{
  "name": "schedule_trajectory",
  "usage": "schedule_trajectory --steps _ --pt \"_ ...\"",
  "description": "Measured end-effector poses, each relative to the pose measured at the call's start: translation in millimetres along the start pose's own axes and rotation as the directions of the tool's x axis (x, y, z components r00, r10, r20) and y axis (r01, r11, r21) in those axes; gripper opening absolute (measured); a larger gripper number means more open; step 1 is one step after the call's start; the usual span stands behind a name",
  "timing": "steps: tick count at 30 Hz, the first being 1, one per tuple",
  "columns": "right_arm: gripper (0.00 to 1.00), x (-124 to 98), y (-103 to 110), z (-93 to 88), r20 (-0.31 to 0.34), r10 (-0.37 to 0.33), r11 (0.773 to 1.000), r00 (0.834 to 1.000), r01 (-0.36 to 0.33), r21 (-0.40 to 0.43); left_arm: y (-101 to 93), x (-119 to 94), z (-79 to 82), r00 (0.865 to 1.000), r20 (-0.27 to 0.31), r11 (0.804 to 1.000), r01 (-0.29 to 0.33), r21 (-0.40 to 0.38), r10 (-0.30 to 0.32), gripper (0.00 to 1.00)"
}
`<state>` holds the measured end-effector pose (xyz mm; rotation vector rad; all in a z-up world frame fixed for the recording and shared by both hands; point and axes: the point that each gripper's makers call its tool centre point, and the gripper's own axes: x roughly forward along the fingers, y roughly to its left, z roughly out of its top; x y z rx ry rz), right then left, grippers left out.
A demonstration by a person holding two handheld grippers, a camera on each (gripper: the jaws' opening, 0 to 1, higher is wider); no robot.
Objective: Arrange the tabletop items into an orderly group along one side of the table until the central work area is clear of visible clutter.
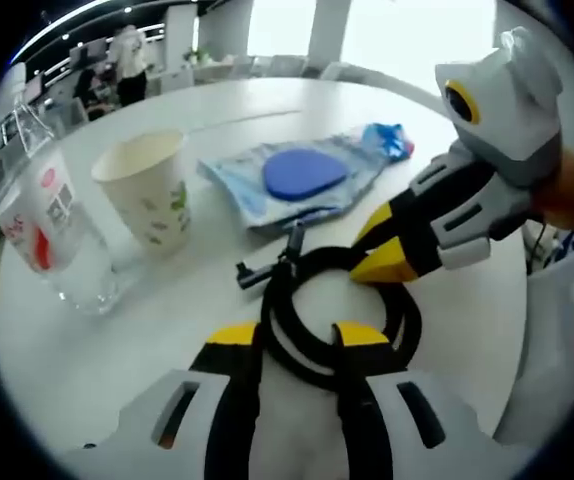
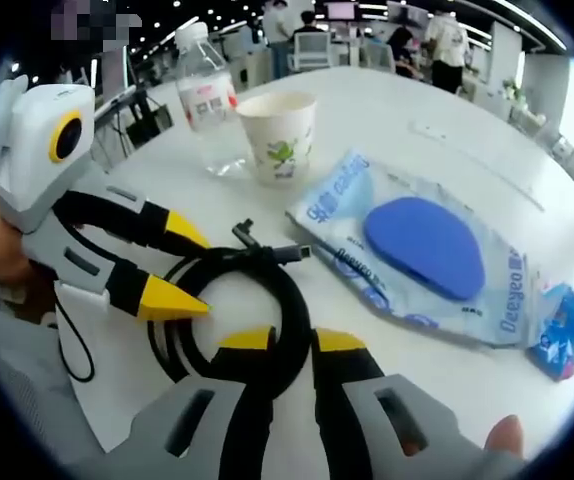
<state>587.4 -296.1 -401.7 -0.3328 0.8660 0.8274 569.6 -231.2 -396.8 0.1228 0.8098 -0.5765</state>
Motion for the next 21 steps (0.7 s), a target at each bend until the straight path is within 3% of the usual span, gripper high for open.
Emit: schedule_trajectory --steps 5,11,21 --pt "0.12 -0.3 -0.9 0.2 0.004 -0.003 1.0 1.0 0.003 0.001 -1.2 1.1 1.2 1.0 0.015 0.999 -0.022 0.028 0.021 0.22" --pt "0.1 -1.5 -1.1 -1.1 0.003 0.002 1.0 1.0 -0.002 0.018 3.5 -2.5 5.1 0.999 0.04 0.999 -0.032 0.003 0.032 0.13" --pt "0.07 -5.6 -0.4 -3.9 -0.002 0.011 0.999 1.0 -0.011 0.05 3.4 -1.9 6.7 0.998 0.044 0.999 -0.044 -0.009 0.044 0.08"
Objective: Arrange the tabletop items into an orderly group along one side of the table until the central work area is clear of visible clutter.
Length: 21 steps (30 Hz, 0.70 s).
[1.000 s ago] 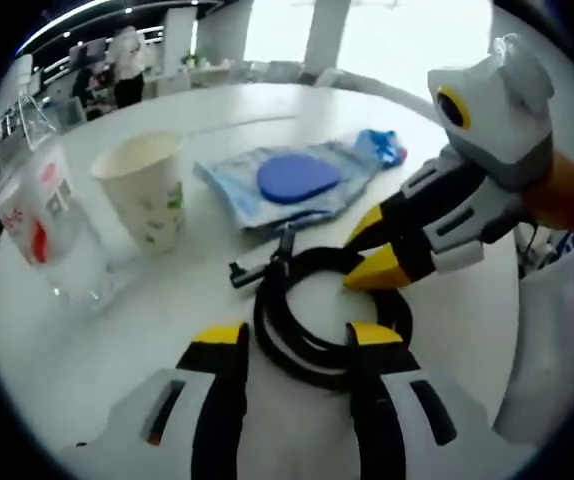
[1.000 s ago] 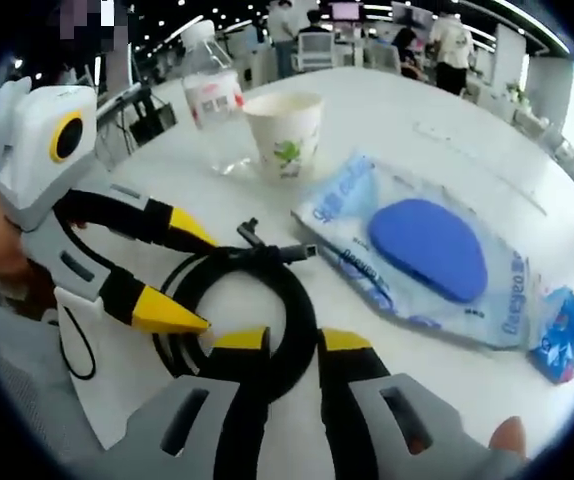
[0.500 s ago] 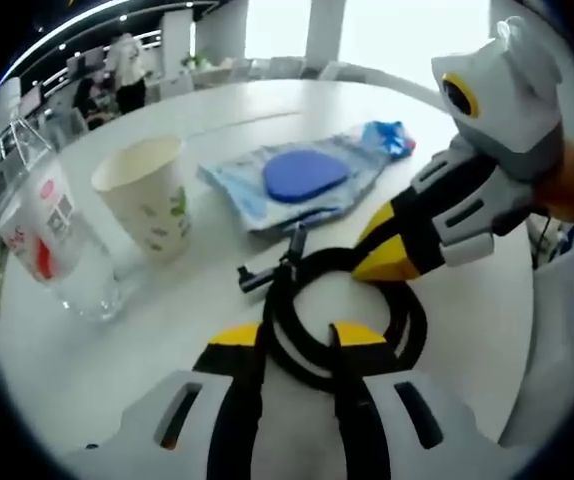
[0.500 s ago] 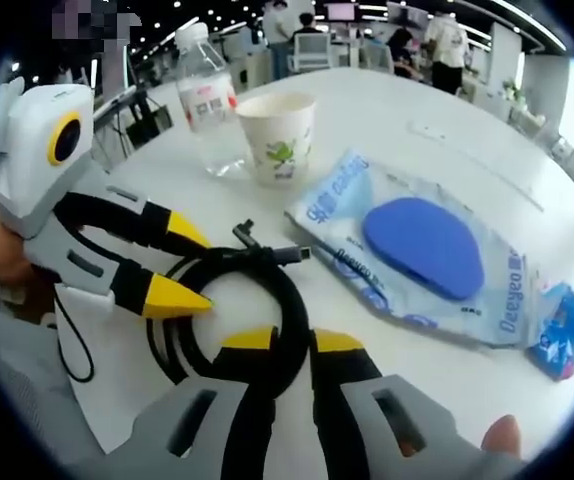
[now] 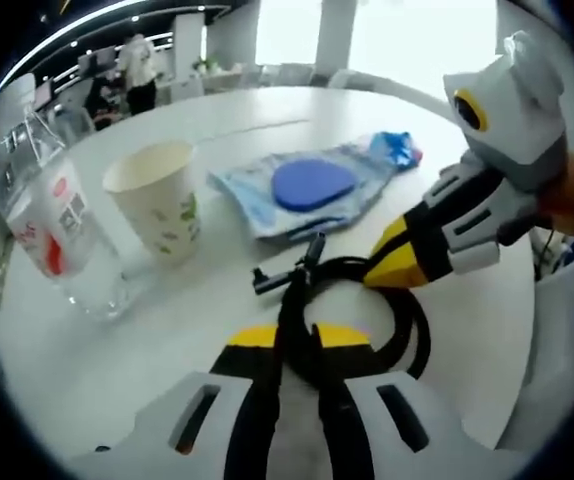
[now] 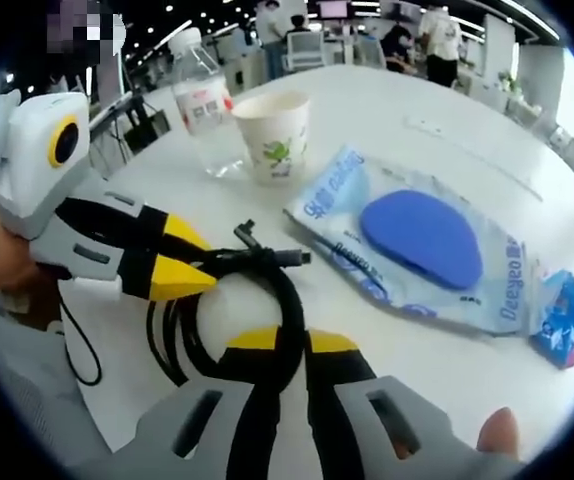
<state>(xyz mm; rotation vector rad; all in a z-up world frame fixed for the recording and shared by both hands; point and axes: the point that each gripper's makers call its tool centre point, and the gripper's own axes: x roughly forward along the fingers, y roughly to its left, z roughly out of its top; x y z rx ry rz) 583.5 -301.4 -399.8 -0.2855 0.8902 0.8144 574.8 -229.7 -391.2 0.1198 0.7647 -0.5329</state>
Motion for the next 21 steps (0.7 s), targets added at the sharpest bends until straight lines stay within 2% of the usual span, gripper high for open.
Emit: schedule_trajectory --steps 6,21 --pt "0.04 -7 0 2.7 0.015 0.012 1.0 1.0 -0.012 0.021 -2.9 -2 1.2 1.0 -0.005 1.0 0.005 -0.007 -0.005 0.07" --pt "0.04 -23 -8 3.7 0.045 0.007 0.998 0.999 -0.009 0.054 -13.2 -7 17.4 1.0 0.014 1.0 0.019 0.007 -0.019 0.05"
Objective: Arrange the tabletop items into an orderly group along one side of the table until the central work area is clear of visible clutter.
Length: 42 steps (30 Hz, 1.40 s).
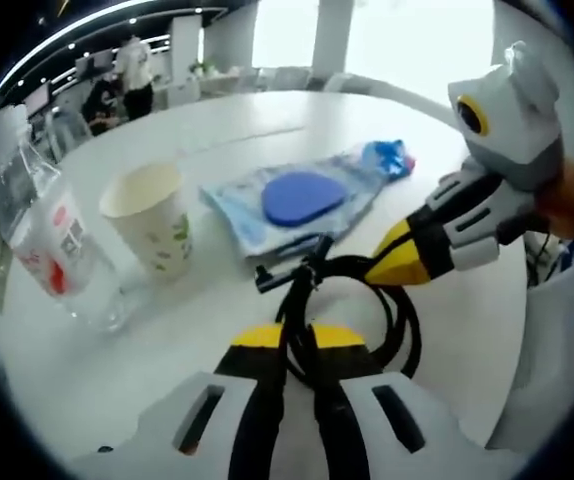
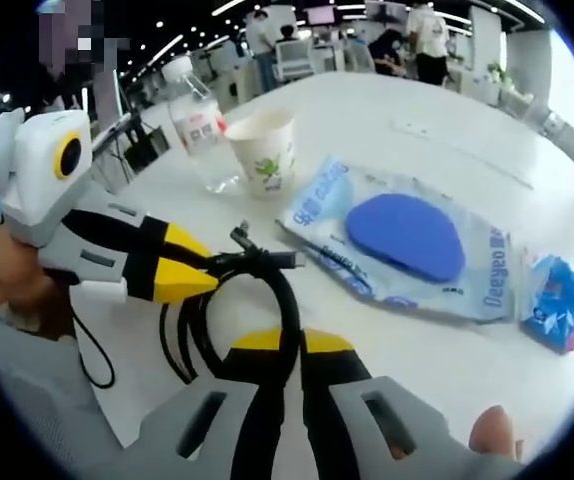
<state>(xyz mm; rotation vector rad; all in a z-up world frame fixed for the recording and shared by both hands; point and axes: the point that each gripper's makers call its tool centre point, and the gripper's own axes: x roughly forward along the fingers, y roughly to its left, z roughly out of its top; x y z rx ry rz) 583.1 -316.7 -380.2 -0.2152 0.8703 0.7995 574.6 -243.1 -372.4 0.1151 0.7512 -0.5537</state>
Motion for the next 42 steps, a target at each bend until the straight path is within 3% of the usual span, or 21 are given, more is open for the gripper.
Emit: schedule_trajectory --steps 22,42 --pt "0.03 -49 -30 -6.0 0.051 -0.054 0.998 0.997 0.052 0.037 -42.5 7 35.8 0.998 0.026 0.996 0.055 0.064 -0.056 0.05" --pt "0.03 -99 -72 -28.1 0.075 -0.138 0.987 0.988 0.13 0.094 -97.7 29 70.1 0.992 0.024 0.982 0.122 0.141 -0.127 0.05"
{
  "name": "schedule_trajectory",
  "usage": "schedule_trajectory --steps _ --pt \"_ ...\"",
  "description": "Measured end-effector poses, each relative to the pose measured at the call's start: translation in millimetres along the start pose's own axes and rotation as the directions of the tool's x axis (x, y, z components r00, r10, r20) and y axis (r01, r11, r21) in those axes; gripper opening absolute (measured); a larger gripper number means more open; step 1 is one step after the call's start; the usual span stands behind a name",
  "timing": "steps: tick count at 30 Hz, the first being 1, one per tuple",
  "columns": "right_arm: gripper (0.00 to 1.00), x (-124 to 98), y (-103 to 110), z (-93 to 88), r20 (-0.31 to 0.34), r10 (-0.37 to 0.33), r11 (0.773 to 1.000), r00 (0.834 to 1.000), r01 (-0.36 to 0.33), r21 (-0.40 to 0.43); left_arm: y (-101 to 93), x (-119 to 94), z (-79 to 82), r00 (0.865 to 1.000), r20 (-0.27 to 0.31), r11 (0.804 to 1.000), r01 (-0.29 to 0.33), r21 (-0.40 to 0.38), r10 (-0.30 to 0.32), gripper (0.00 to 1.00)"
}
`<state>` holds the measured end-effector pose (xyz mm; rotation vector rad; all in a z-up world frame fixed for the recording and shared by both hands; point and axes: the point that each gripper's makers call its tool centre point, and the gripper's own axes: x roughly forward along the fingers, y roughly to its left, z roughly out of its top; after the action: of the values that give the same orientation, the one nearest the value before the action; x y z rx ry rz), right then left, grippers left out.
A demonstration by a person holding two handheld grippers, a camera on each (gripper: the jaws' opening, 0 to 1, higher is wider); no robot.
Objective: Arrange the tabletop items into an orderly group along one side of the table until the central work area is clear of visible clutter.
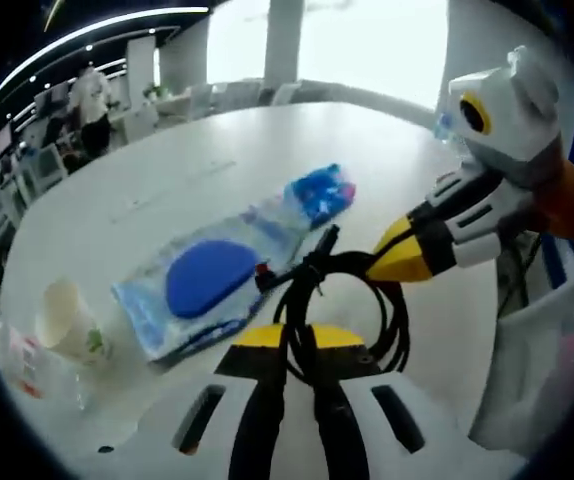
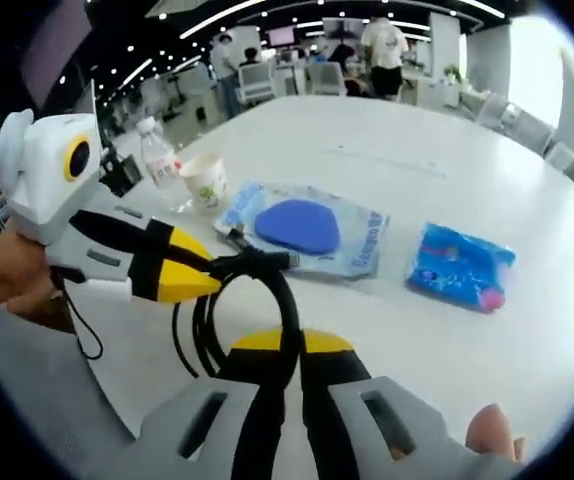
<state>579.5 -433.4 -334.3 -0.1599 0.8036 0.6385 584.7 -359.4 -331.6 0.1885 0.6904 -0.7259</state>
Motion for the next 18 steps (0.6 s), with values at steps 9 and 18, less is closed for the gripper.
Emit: schedule_trajectory --steps 9,18 --pt "0.04 -17 -23 -9.2 0.004 -0.038 0.999 0.999 0.038 0.025 -22.0 17 15.5 0.999 -0.007 0.999 0.034 0.038 -0.034 0.05" --pt "0.04 -27 -43 -19.4 0.003 -0.066 0.996 0.998 0.066 0.056 -38.5 34 24.9 0.998 -0.018 0.996 0.061 0.059 -0.06 0.05"
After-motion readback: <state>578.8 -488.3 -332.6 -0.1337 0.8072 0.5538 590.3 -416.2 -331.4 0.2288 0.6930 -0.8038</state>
